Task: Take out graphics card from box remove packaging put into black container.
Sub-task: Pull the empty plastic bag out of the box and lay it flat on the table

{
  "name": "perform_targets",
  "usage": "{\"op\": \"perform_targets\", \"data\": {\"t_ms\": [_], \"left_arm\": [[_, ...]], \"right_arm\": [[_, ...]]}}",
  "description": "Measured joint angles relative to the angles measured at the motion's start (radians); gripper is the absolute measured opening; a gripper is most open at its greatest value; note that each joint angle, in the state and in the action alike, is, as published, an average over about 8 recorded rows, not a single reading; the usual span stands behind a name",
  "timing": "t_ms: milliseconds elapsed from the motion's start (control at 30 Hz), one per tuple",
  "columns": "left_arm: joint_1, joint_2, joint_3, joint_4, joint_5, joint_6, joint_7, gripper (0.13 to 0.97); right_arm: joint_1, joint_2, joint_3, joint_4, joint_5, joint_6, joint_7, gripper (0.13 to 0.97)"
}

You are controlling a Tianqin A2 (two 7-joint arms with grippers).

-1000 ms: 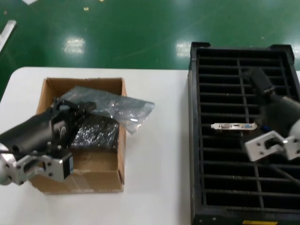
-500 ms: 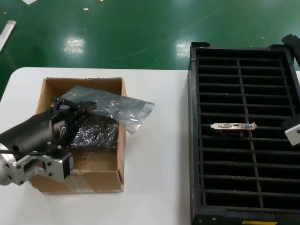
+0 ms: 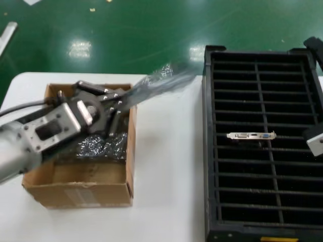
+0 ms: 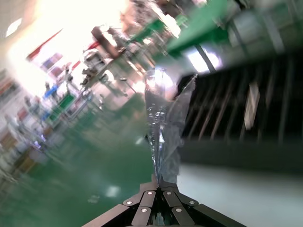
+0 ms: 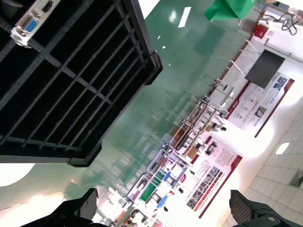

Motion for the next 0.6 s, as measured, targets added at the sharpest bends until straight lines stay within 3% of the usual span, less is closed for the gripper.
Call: {"op": "perform_targets", "data": {"t_ms": [100, 200, 267, 300, 367, 433, 600], "left_arm": [[-0.066, 0.135, -0.072, 0.039, 0.044, 0.137, -0.137, 0.138], [-0.122, 0.258, -0.131, 0.088, 0.142, 0.253, -0.274, 0.138], [-0.143, 0.315, -0.154, 0.119, 0.216, 0.304, -0.356, 0.138], [-0.141, 0.327, -0.159, 0.129, 0.244, 0.314, -0.382, 0.138], [-0.117, 0.317, -0.148, 0.133, 0.301, 0.299, -0.397, 0.138], [-0.078, 0.27, -0.11, 0.119, 0.351, 0.249, -0.369, 0.138], [0.0, 0.072, 0.062, 0.062, 0.412, 0.033, -0.159, 0.145]], "right_arm": [[0.0, 0.0, 0.0, 0.0, 0.0, 0.0, 0.0, 0.966], [0.0, 0.0, 0.0, 0.0, 0.0, 0.0, 0.0, 0.966], [0.0, 0.0, 0.0, 0.0, 0.0, 0.0, 0.0, 0.966], [0.0, 0.0, 0.0, 0.0, 0.0, 0.0, 0.0, 0.966], [0.0, 0.0, 0.0, 0.0, 0.0, 0.0, 0.0, 0.966], [0.0, 0.0, 0.0, 0.0, 0.0, 0.0, 0.0, 0.966], [0.0, 0.0, 0.0, 0.0, 0.0, 0.0, 0.0, 0.966]]}}
